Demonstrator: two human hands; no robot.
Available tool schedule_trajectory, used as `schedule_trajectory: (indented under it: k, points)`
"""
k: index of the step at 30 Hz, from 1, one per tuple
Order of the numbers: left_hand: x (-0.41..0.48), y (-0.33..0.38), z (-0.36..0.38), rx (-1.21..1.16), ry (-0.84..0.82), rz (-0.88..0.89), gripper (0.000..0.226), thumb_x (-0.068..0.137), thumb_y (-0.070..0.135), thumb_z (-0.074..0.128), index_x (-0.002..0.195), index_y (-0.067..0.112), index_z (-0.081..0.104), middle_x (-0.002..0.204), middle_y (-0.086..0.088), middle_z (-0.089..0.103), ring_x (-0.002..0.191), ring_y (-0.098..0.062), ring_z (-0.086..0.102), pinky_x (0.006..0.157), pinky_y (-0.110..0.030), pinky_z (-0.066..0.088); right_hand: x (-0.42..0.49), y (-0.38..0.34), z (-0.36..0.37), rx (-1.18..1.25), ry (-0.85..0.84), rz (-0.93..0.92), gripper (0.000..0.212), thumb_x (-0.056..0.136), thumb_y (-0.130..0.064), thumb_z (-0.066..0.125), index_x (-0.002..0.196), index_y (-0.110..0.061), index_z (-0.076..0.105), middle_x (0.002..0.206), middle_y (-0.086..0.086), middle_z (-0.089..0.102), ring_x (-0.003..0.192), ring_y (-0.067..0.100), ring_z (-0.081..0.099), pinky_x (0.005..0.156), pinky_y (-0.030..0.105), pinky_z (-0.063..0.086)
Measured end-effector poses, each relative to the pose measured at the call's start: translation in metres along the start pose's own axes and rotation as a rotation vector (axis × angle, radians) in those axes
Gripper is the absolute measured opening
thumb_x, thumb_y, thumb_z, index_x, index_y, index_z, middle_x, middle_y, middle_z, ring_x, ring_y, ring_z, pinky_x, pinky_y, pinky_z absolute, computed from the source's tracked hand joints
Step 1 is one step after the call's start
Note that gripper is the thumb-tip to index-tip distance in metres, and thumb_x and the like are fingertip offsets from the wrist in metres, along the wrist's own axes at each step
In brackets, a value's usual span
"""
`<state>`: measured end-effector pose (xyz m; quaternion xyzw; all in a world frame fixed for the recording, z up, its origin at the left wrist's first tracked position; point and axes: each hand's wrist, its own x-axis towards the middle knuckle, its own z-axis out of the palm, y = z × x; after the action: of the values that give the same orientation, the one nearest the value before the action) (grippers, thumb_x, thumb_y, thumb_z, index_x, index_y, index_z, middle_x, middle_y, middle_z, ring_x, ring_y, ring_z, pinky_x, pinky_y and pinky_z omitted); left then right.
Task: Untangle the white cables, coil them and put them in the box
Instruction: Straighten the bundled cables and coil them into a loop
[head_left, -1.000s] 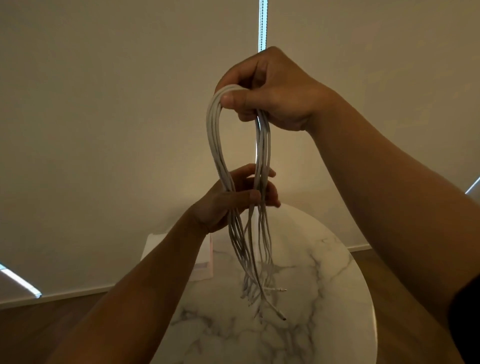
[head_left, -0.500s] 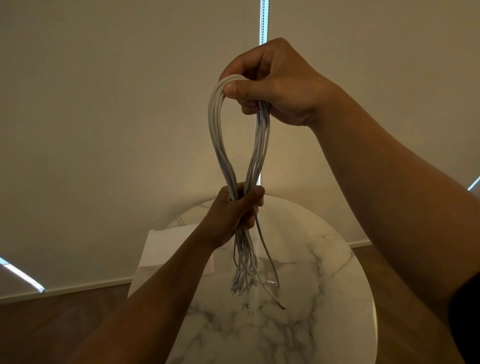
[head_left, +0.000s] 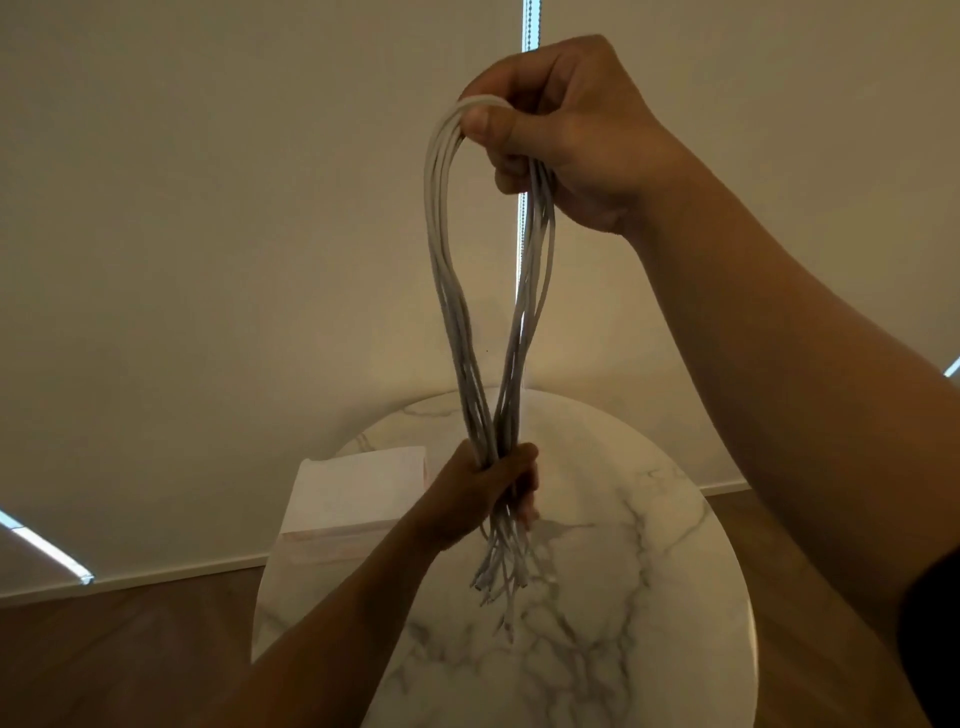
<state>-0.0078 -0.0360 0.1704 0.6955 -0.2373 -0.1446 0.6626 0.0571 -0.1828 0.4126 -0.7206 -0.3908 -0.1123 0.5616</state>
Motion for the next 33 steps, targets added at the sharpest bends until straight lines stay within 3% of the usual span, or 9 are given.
schedule_trajectory:
  k: [4,8,12,14,18,21,27,33]
  points:
    - [-0.004,-0.013,0.002,-0.01,0.038,-0.018,0.032,0.093,0.036,0.058,0.074,0.01,0.061,0.054,-0.004,0.054,0.052,-0.021,0.057,0.075,-0.054,0.053,-0.002,0.001,0.0,0.022,0.015,-0.019,0.008,0.093,-0.009,0.063,0.094,-0.004,0.069,0.062,-0.006,0.058,0.057,0.015,0.047,0.06,0.029,0.045]
    - [-0.012,-0.029,-0.002,-0.032,0.043,-0.074,0.029,0.097,0.024,0.056,0.076,0.005,0.064,0.061,-0.011,0.062,0.065,-0.032,0.065,0.084,-0.06,0.053,-0.003,-0.001,-0.002,0.05,0.01,-0.044,0.01,0.093,-0.008,0.061,0.098,-0.002,0.067,0.063,-0.006,0.058,0.057,0.016,0.047,0.06,0.029,0.044]
    - [-0.017,-0.033,-0.011,-0.074,-0.022,-0.098,0.012,0.089,0.016,0.065,0.08,0.01,0.07,0.074,-0.012,0.07,0.077,-0.029,0.069,0.08,-0.042,0.055,-0.005,0.001,-0.004,0.085,0.031,-0.064,0.012,0.094,-0.008,0.061,0.099,0.0,0.067,0.064,-0.001,0.056,0.058,0.018,0.045,0.059,0.03,0.043]
    - [-0.018,-0.036,-0.012,-0.045,-0.034,-0.095,0.011,0.085,0.021,0.068,0.081,0.012,0.072,0.076,-0.015,0.071,0.078,-0.031,0.069,0.079,-0.041,0.054,-0.006,0.001,-0.006,0.11,0.036,-0.058,0.011,0.094,-0.007,0.061,0.098,0.001,0.067,0.065,0.003,0.054,0.057,0.019,0.044,0.058,0.03,0.042]
    - [-0.019,-0.039,-0.009,0.021,-0.006,-0.103,0.01,0.083,0.011,0.071,0.088,0.002,0.073,0.077,-0.027,0.067,0.065,-0.031,0.065,0.066,-0.036,0.055,-0.006,0.003,-0.004,0.147,0.036,-0.059,0.01,0.093,-0.006,0.061,0.098,0.002,0.066,0.065,0.005,0.052,0.057,0.02,0.043,0.057,0.03,0.04]
    - [-0.018,-0.039,-0.011,0.059,0.034,-0.102,0.012,0.081,0.004,0.074,0.09,-0.002,0.071,0.078,-0.026,0.068,0.058,-0.027,0.062,0.061,-0.035,0.054,-0.007,0.003,-0.005,0.133,0.033,-0.062,0.011,0.094,-0.006,0.06,0.099,0.002,0.066,0.065,0.003,0.053,0.058,0.02,0.042,0.057,0.031,0.04]
    - [-0.028,-0.046,-0.01,0.113,0.016,-0.082,0.011,0.079,0.006,0.074,0.084,-0.002,0.068,0.081,-0.02,0.07,0.083,-0.034,0.068,0.083,-0.045,0.057,-0.004,-0.004,-0.016,0.065,0.06,-0.077,0.01,0.095,-0.01,0.059,0.096,-0.004,0.067,0.064,-0.003,0.054,0.058,0.018,0.044,0.06,0.031,0.041]
    - [-0.033,-0.052,-0.009,0.038,-0.08,-0.129,0.013,0.09,-0.006,0.054,0.1,-0.003,0.062,0.089,-0.019,0.065,0.088,-0.033,0.065,0.087,-0.046,0.054,-0.004,0.0,-0.013,0.056,0.067,-0.054,0.011,0.095,-0.01,0.059,0.096,-0.004,0.068,0.064,-0.001,0.054,0.058,0.019,0.044,0.059,0.031,0.042]
